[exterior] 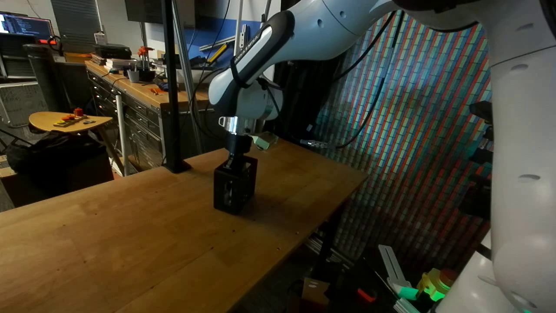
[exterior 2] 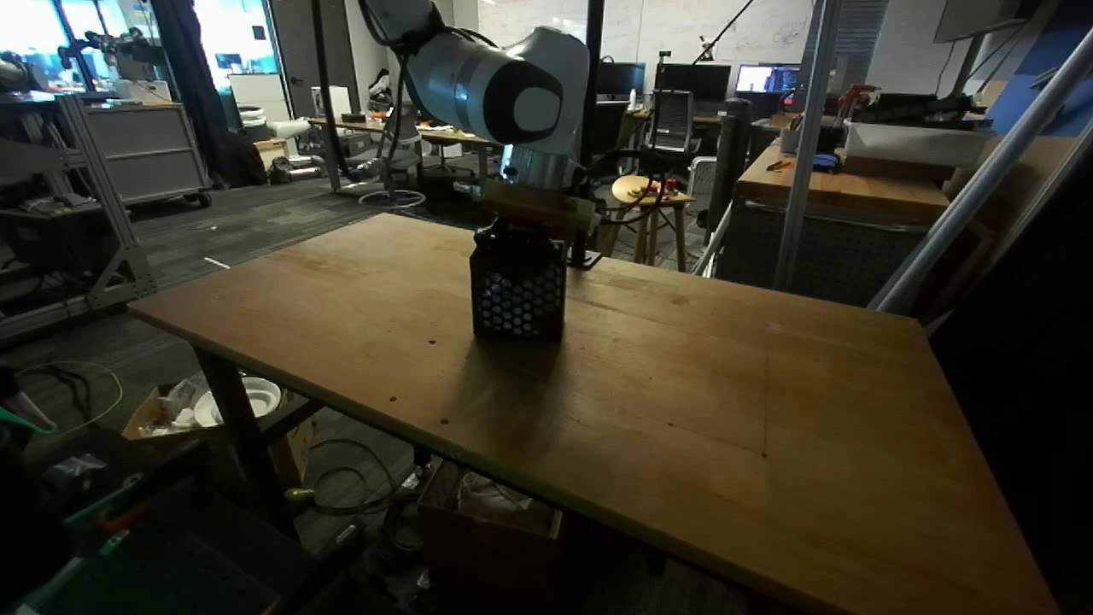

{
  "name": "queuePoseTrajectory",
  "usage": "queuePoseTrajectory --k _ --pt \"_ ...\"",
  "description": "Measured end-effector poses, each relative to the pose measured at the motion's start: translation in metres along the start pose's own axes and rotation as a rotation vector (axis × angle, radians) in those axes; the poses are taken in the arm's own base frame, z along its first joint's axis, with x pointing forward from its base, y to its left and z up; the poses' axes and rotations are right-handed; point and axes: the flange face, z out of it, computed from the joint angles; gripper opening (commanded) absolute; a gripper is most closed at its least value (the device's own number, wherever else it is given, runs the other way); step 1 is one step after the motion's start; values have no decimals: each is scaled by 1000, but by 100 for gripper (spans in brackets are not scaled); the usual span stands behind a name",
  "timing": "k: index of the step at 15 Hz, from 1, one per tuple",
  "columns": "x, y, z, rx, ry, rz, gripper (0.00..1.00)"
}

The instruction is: Put the white towel in the black box

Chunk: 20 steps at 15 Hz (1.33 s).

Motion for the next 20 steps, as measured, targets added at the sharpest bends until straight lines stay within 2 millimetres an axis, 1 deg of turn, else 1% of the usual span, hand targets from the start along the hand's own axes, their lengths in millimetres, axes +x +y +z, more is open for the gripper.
queuePoseTrajectory --k 2,4,5,6,7,8,9,10,11,13,14,15,16,17,18,19,20 --pt "1 -2 7 27 -2 -11 11" --pt "0 -2 8 41 -10 -18 11" --pt "0 -3 8 44 -12 -17 14" --pt "0 -2 7 45 -13 -16 27" --pt "-1 -2 6 47 -15 -14 38" --pt "-3 -1 4 47 -15 -10 38" --pt "-4 1 -1 43 -12 -4 44" --pt "-5 2 -8 35 -5 2 51" --pt "-6 4 -18 23 6 8 60" --pt "-8 7 -45 -7 36 16 74" --pt "-9 7 -60 -25 54 19 83" --pt "-9 7 -75 -42 71 21 89" --pt "-10 7 -88 -57 88 24 98" --pt "-10 6 -101 -71 103 25 64" --pt "-11 5 -110 -81 114 25 59" --pt "-11 4 -117 -89 123 25 58" --pt "-11 3 -121 -93 128 23 52"
